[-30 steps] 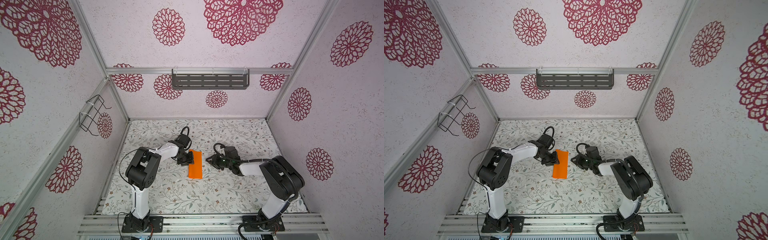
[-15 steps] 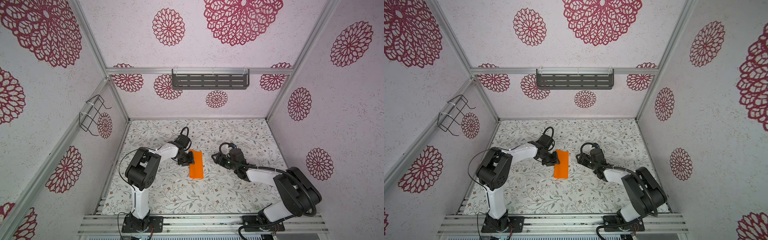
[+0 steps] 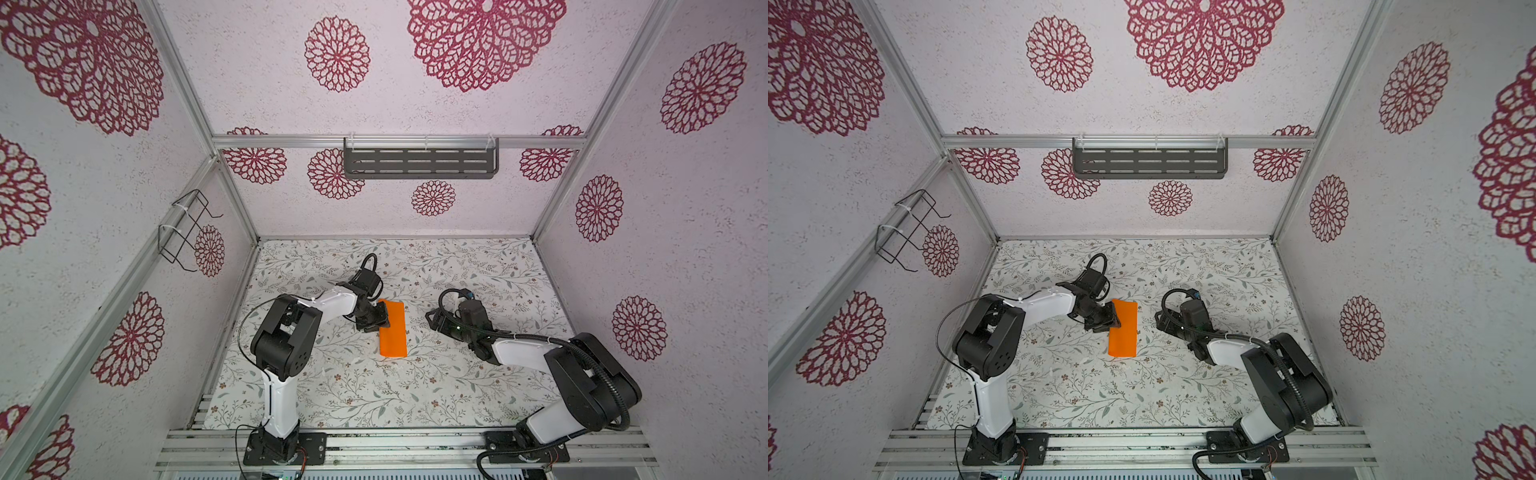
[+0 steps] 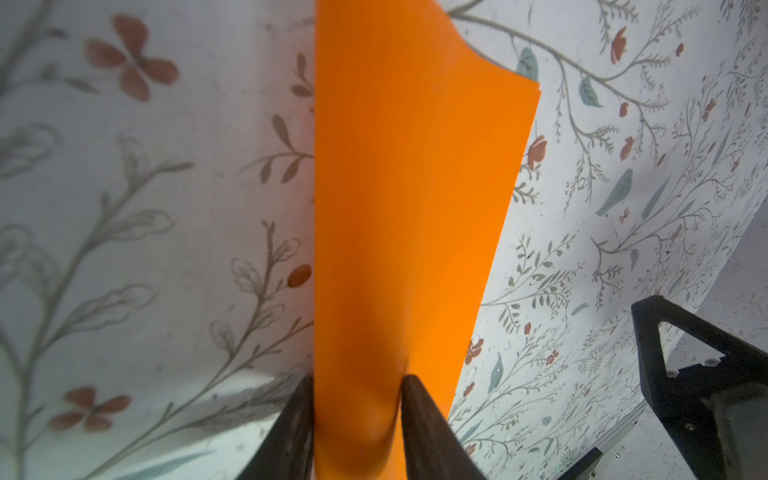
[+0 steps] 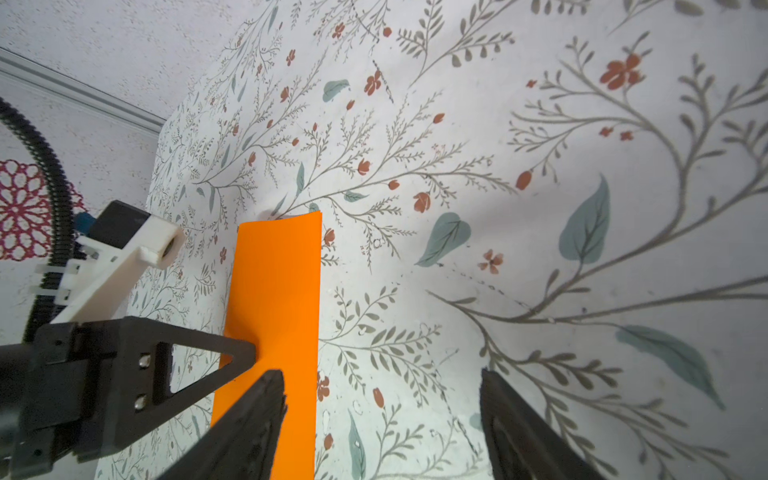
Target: Fold a paper plane with a square sheet of paper (pick it up from the middle)
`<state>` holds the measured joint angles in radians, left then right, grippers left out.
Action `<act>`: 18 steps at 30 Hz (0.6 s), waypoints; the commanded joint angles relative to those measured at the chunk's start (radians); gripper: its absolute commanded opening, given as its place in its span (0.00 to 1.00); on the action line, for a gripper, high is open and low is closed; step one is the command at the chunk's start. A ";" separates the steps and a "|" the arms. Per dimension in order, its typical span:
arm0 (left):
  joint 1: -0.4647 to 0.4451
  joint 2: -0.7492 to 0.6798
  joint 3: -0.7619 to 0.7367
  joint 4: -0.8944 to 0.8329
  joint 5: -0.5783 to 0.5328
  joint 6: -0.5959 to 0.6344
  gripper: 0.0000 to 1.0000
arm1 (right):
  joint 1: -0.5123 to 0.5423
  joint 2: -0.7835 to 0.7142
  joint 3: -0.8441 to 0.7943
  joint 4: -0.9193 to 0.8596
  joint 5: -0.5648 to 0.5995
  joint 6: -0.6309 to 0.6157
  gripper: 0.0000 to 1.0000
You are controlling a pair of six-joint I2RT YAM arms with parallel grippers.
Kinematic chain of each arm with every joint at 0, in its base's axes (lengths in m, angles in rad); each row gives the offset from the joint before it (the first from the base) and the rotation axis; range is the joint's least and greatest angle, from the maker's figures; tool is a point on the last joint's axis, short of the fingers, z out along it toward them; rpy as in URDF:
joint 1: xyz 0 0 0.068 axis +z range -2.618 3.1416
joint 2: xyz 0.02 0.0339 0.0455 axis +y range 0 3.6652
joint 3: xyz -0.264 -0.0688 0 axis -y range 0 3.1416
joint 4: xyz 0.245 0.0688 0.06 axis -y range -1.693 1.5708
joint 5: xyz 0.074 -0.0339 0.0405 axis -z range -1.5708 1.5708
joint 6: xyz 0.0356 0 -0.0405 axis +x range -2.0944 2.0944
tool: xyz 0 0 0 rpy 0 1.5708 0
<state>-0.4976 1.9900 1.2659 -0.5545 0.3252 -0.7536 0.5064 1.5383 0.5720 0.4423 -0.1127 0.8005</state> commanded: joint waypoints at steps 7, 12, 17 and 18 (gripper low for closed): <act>-0.012 0.125 -0.053 -0.184 -0.133 -0.009 0.39 | -0.002 0.054 0.064 0.039 -0.130 -0.057 0.71; -0.016 0.133 -0.048 -0.193 -0.137 -0.010 0.39 | 0.016 0.120 0.128 0.049 -0.249 -0.073 0.61; -0.017 0.136 -0.047 -0.199 -0.139 -0.012 0.39 | 0.052 0.209 0.213 0.024 -0.334 -0.080 0.49; -0.018 0.135 -0.046 -0.201 -0.139 -0.013 0.39 | 0.057 0.228 0.228 0.018 -0.345 -0.077 0.47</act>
<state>-0.5034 2.0087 1.2961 -0.5983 0.3149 -0.7547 0.5457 1.7435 0.7563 0.4507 -0.3775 0.7406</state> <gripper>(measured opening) 0.385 0.472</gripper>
